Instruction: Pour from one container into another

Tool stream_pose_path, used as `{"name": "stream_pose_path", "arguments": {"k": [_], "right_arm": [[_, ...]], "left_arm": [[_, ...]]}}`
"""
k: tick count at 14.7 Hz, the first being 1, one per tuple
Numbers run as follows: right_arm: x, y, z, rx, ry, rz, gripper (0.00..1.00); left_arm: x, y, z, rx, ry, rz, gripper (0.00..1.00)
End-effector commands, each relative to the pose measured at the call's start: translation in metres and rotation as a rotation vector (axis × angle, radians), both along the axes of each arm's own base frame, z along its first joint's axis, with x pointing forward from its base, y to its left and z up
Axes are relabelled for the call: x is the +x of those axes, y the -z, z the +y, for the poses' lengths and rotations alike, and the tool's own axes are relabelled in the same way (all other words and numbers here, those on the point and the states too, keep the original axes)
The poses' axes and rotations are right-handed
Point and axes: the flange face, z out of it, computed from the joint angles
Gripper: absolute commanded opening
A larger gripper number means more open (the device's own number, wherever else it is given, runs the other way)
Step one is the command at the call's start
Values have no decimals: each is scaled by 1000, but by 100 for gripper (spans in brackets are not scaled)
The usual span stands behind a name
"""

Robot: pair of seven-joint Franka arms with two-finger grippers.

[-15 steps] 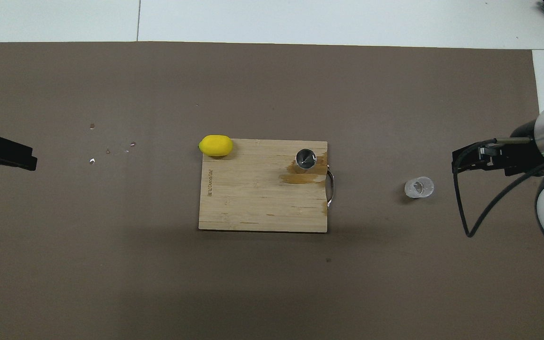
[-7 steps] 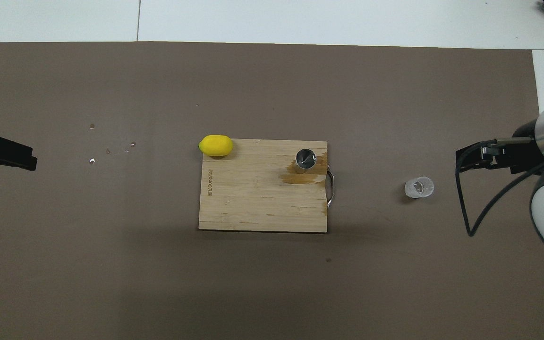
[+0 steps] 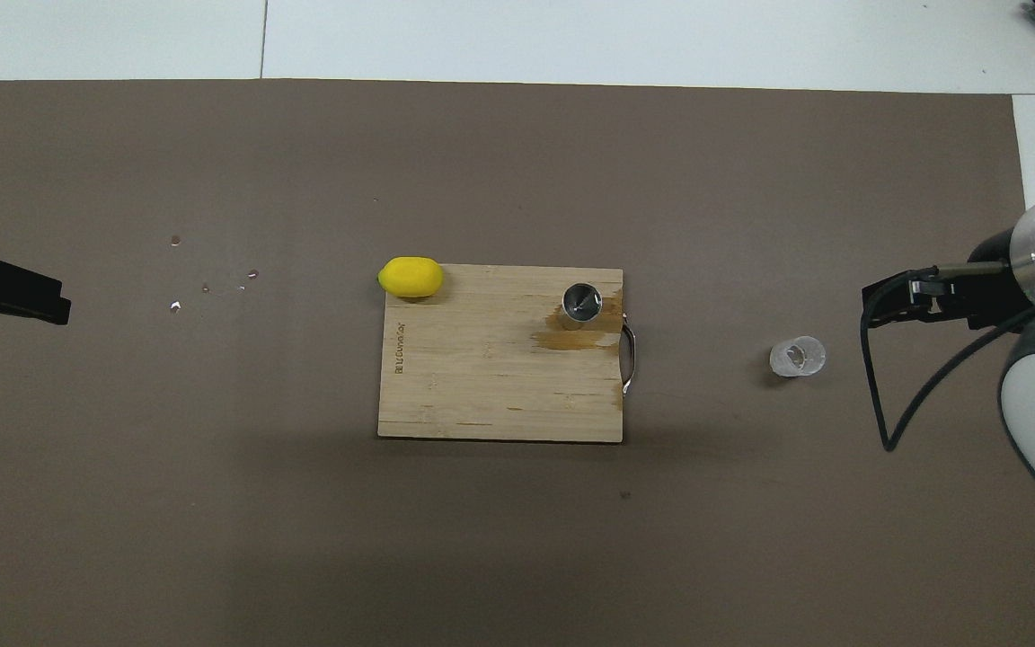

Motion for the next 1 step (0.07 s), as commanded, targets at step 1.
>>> {"name": "stream_pose_path", "arguments": {"k": [1], "right_arm": [[1, -2, 1, -7, -11, -14, 99]], "left_arm": [[-9, -2, 2, 4, -1, 5, 100]]}}
